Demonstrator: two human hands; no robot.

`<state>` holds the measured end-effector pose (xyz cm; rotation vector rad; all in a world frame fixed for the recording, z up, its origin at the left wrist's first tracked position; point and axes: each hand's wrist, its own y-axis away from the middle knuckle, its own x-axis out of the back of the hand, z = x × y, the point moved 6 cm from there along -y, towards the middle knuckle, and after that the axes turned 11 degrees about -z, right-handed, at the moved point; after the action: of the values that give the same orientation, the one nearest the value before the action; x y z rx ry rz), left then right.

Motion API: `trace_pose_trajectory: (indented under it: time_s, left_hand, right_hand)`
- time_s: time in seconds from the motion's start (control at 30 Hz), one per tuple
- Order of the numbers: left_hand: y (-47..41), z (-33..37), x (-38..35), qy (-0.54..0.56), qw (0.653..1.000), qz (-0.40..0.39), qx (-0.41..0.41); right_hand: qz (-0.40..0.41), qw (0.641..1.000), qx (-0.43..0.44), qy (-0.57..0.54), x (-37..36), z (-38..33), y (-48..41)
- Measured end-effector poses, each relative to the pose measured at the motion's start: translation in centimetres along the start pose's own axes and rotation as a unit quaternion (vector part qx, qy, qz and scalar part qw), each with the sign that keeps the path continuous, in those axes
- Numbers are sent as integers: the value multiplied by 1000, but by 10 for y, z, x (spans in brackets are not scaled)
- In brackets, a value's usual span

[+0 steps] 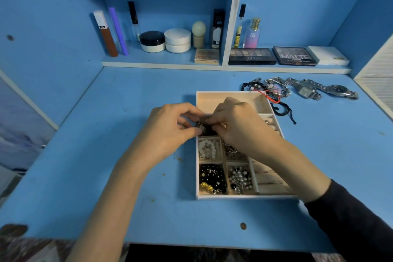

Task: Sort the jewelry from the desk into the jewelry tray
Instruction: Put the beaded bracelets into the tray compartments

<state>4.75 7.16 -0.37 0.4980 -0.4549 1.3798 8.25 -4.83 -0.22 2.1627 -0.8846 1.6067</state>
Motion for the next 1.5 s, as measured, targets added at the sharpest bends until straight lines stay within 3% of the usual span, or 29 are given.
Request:
trace_pose_trajectory:
  time_s: [0.17, 0.33, 0.43, 0.63, 0.87, 1.03, 1.5]
  left_hand:
    - [-8, 4, 0, 7, 998, 68, -17]
    - [-19, 10, -8, -152, 986, 69, -26]
    - [-21, 13, -12, -246, 966, 71, -29]
    - [-23, 18, -15, -319, 946, 46, -23]
    - [-13, 20, -10, -229, 972, 2, -54]
    - [-11, 17, -18, -260, 961, -73, -63]
    - [-7, 17, -12, -256, 963, -45, -64]
  right_hand:
    - [-3, 999, -39, 0, -3, 4, -4]
    - [115, 988, -94, -42, 22, 18, 15]
    - [90, 990, -109, -26, 24, 30, 21]
    - [22, 997, -33, 67, 13, 17, 27]
    - [25, 998, -9, 64, 23, 15, 32]
    - [27, 997, 3, 69, 24, 17, 38]
    - [22, 997, -18, 77, 16, 18, 41]
